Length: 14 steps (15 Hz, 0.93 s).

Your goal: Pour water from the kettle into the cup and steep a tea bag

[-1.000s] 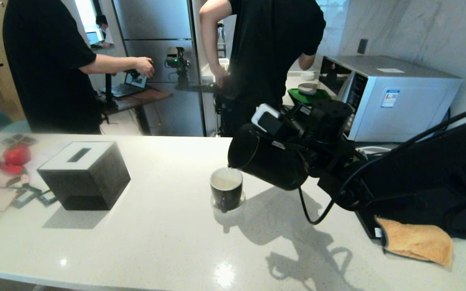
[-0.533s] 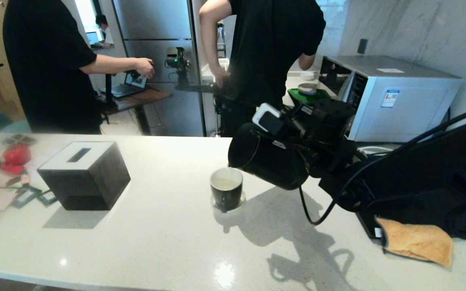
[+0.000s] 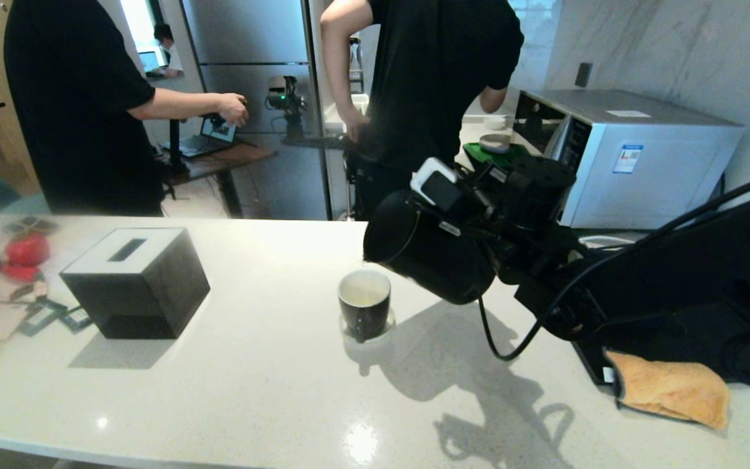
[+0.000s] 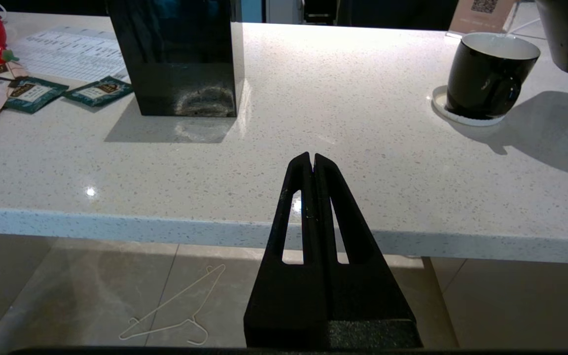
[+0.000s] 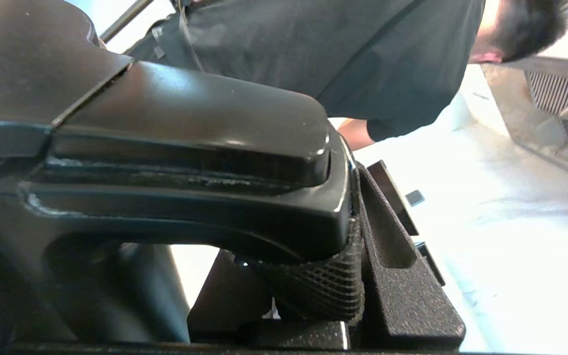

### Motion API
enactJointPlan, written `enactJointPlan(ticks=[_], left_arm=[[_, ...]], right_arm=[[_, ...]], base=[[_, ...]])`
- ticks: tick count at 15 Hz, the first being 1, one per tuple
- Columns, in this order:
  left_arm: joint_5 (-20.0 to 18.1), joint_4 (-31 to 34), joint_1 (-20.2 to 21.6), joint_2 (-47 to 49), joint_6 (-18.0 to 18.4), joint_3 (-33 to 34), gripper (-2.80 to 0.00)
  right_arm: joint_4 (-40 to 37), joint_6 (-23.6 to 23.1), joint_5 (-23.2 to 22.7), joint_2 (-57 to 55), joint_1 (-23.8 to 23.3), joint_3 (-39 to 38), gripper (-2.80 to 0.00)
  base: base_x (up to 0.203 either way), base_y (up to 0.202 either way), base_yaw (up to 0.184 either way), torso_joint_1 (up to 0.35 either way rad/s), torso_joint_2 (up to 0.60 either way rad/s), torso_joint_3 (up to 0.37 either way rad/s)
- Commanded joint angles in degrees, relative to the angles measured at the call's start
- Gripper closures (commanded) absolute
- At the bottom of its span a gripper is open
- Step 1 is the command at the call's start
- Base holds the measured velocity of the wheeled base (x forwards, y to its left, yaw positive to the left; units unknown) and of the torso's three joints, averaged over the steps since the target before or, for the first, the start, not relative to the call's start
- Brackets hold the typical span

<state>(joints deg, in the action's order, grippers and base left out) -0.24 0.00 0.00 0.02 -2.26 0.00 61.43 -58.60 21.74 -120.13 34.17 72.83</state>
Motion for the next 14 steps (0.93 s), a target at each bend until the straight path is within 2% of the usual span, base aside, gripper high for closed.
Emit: enactJointPlan(ticks=[1,10,14], left_arm=[[0.00,0.00,0.00,0.06,-0.03,0.00,0.00],[-0.02,0.00,0.00,0.06,-0.03,0.00,0.00],[-0.02,0.00,0.00,0.06,-0.12,0.00,0.00]], right_arm=[[-0.01,-0.01,0.15,0.78,0.02,0.03,0.00],[-2.23,4.81,1.44,3.42,-0.11,0.14,0.00],[-6.29,10.23,1.82,5.43,-0.23,0.66,0.00]], base=[[0.000,0.000,0.000,0.000,0.00,0.000],[0.000,0.000,0.000,0.000,0.00,0.000],[0.000,0.000,0.000,0.000,0.00,0.000]])
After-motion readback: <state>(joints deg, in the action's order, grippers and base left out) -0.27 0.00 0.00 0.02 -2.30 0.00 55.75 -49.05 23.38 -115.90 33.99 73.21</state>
